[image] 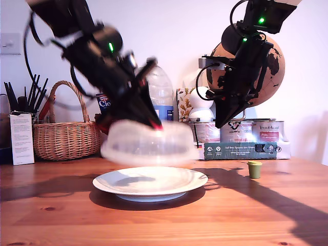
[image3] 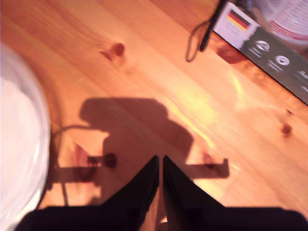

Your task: Lift the plastic dome with your left arm while removing the green coffee capsule from the plate using your right arm.

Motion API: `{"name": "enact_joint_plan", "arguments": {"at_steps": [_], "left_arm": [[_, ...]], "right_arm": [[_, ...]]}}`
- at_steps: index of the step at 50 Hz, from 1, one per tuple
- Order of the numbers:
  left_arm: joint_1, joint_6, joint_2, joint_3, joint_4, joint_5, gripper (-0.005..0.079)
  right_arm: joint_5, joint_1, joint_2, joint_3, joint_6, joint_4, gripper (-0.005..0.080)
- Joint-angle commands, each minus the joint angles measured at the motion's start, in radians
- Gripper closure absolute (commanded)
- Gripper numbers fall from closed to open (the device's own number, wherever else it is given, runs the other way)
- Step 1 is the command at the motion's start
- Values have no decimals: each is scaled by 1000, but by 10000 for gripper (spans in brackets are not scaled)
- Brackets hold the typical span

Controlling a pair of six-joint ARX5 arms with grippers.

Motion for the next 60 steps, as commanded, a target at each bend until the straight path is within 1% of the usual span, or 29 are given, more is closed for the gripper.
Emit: {"name": "enact_joint_plan", "arguments": {"at_steps": [1, 9, 14, 20, 27, 32, 53, 60], "left_arm": [[-10, 2, 9, 7, -2, 22, 765], [-20, 13, 10, 7, -18, 29, 765], [-23, 26, 24, 7, -32, 6, 765], [-23, 43, 51, 7, -48, 6, 765], [-23, 50, 70, 6, -47, 4, 765], [-23, 58, 70, 7, -40, -23, 765], [-18, 58, 69, 7, -35, -23, 764], [-13, 58, 69, 7, -36, -23, 751]], "right_arm": [[-5, -8, -18, 8, 1, 9, 762], [-4, -9, -18, 8, 1, 9, 762], [-4, -9, -18, 8, 1, 9, 762], [-5, -9, -18, 8, 1, 10, 762], [-5, -9, -18, 8, 1, 10, 762], [-22, -9, -18, 8, 1, 8, 762], [-31, -9, -18, 8, 1, 8, 762], [-33, -9, -18, 8, 1, 9, 762]]}}
